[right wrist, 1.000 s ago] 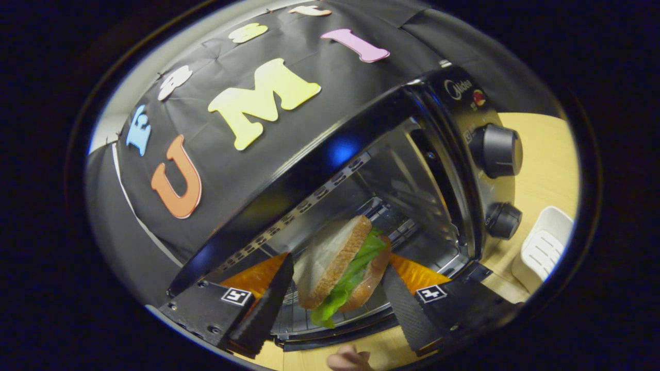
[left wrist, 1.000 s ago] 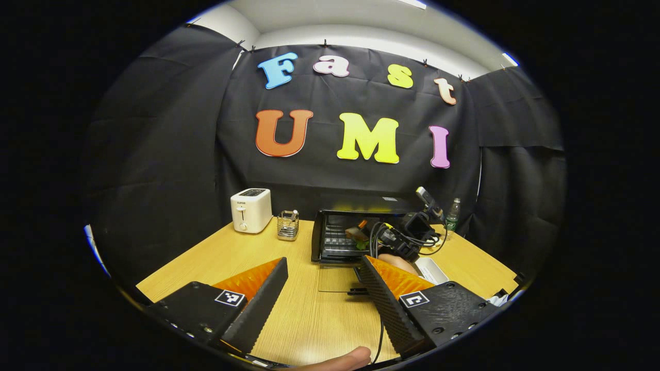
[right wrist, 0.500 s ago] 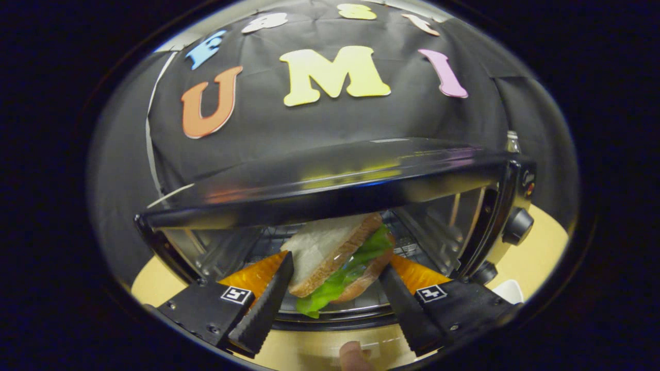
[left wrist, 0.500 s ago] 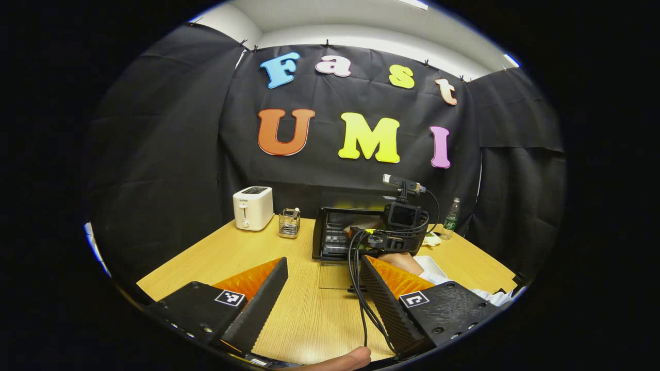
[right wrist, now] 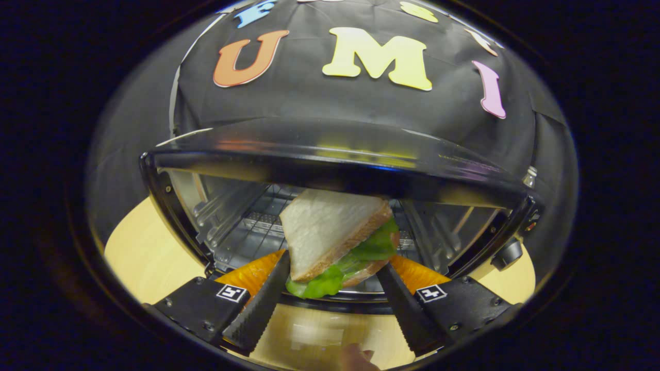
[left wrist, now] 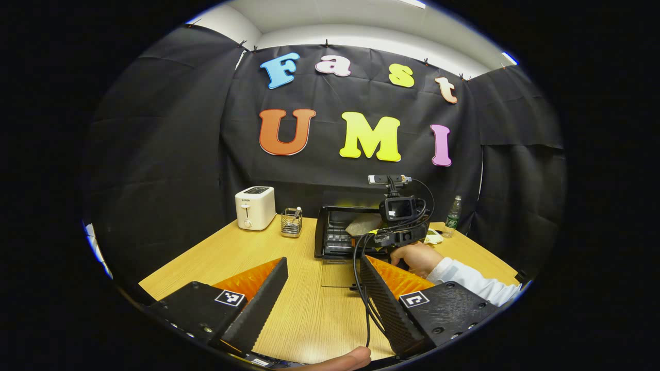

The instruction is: Open the electric oven with the left hand, put the food in, and close the electric oven.

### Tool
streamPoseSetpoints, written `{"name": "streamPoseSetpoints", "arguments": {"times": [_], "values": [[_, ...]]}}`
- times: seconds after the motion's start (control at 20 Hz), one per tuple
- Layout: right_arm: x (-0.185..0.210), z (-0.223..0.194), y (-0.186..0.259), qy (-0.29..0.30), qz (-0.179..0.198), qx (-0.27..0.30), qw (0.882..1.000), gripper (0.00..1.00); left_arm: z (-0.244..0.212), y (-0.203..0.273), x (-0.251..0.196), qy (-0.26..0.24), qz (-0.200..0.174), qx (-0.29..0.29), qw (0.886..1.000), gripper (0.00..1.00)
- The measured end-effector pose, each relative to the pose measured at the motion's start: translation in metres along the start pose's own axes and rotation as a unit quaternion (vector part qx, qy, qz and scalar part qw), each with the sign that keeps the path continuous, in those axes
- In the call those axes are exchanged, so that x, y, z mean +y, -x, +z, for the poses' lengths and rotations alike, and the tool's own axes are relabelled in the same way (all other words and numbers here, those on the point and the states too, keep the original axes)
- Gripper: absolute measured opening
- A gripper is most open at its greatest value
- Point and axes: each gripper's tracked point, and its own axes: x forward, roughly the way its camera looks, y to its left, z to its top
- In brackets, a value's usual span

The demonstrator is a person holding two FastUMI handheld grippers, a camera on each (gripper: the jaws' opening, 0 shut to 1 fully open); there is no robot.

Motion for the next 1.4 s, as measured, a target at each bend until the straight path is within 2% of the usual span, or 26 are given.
{"name": "streamPoseSetpoints", "arguments": {"times": [0.25, 0.5, 0.8, 0.95, 1.2, 1.3, 1.4], "values": [[-0.004, -0.005, 0.007, -0.015, 0.015, 0.013, 1.000, 1.00, -0.001, 0.000, 0.001, 0.005, 0.006, 0.002, 1.000, 0.93], [-0.007, -0.009, 0.001, 0.018, 0.011, 0.029, 0.999, 1.00, -0.001, 0.007, -0.004, 0.004, 0.003, 0.001, 1.000, 0.93], [-0.012, -0.024, 0.024, -0.026, 0.035, 0.050, 0.998, 1.00, -0.007, 0.011, 0.000, 0.015, 0.007, 0.006, 1.000, 0.93], [-0.020, -0.013, 0.050, -0.029, 0.043, 0.022, 0.998, 1.00, -0.010, 0.008, -0.004, 0.021, -0.003, 0.008, 1.000, 0.93], [-0.036, 0.015, 0.122, -0.046, 0.066, -0.047, 0.996, 1.00, -0.024, -0.009, -0.009, 0.026, -0.017, 0.033, 0.999, 0.93], [-0.048, 0.027, 0.155, -0.055, 0.069, -0.079, 0.993, 1.00, -0.032, -0.021, -0.012, 0.020, -0.018, 0.045, 0.999, 0.93], [-0.065, 0.039, 0.188, -0.054, 0.054, -0.116, 0.990, 1.00, -0.039, -0.035, -0.017, 0.010, -0.024, 0.058, 0.998, 0.93]]}}
